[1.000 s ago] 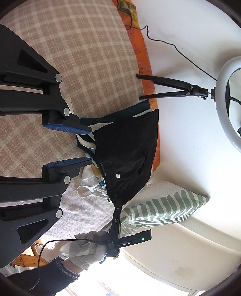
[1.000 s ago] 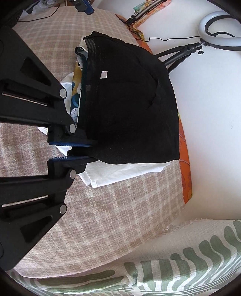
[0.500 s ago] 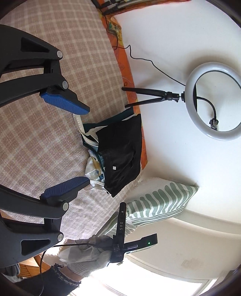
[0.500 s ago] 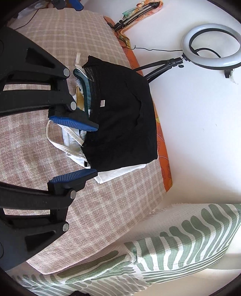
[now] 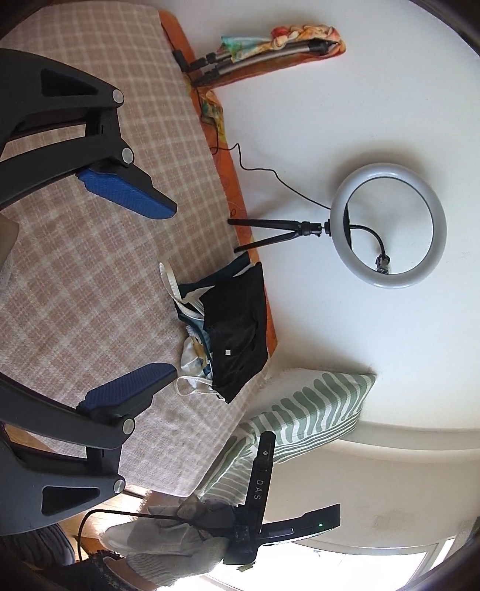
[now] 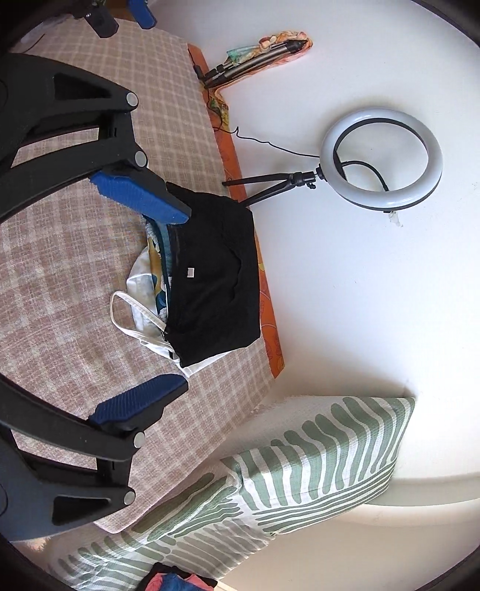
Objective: Fold small clothes
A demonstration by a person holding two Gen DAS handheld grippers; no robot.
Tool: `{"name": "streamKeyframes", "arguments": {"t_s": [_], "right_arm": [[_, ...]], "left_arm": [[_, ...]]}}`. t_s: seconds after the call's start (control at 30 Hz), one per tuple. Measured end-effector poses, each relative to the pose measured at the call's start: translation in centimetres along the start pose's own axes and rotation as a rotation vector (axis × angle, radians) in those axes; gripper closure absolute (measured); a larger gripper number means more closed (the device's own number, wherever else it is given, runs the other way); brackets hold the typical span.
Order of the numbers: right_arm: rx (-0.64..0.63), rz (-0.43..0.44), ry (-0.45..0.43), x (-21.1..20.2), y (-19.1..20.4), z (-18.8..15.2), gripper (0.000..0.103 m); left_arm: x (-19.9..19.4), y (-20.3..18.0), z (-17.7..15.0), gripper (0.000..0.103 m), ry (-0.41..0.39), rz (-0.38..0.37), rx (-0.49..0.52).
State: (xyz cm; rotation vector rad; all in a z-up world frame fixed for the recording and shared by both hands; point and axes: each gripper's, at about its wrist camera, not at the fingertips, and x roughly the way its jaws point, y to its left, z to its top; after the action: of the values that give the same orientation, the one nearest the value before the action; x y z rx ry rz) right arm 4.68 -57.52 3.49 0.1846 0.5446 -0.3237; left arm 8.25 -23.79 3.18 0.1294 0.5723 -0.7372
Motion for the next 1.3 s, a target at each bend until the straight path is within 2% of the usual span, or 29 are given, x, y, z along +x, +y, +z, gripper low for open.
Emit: {"name": "streamKeyframes", "arguments": {"t_s": [0.1, 0.17, 0.2, 0.27, 0.33, 0.37, 0.57, 0.8, 0.93, 1.3], "right_arm": [[0.016, 0.011, -0.01, -1.1, 1.1, -1.0, 0.015], [0.008, 0.017, -0.013, -1.5, 1.8, -1.6, 0.01], [-0.001, 0.016, -0.017, -1.5, 2.2, -2.0, 0.009], [-0.007, 0.003, -0.028, -1.7, 2.8, -2.6, 0.009], [0.01, 0.002, -0.046, -1.9, 3.0, -3.3, 0.004], [0.017, 0.005, -0.056, -1.9, 3.1, -3.6, 0.0], [-0.014, -0.003, -0.063, -1.3, 4.0, -4.4, 0.0], [0.026, -0.028, -0.115, -1.6, 3.9, -4.9, 0.0], [0.016, -0.03, -0.127, -1.5, 4.3, -5.1, 0.0], [0.005, -0.026, -0.118, -1.0, 4.6, -5.5, 0.0]], "left_arm": [[-1.3, 0.1, -0.8, 0.022, -0.008, 0.013, 0.014], [-2.1, 0.1, -1.3, 0.02, -0.019, 0.024, 0.02], [-2.4, 0.1, -1.6, 0.018, -0.023, 0.034, 0.024], [-2.8, 0.2, -2.1, 0.005, -0.033, 0.063, 0.029], [-3.0, 0.2, -2.6, 0.001, -0.041, 0.09, 0.039], [-3.0, 0.2, -2.9, 0.001, -0.042, 0.097, 0.048], [-2.5, 0.2, -4.0, 0.001, -0.012, 0.087, 0.048], [-2.2, -0.5, -5.5, 0.001, -0.032, 0.163, 0.123], [-1.7, -0.2, -6.0, 0.001, 0.007, 0.128, 0.093], [-1.4, 0.2, -6.6, 0.001, 0.023, 0.159, 0.091]]}}
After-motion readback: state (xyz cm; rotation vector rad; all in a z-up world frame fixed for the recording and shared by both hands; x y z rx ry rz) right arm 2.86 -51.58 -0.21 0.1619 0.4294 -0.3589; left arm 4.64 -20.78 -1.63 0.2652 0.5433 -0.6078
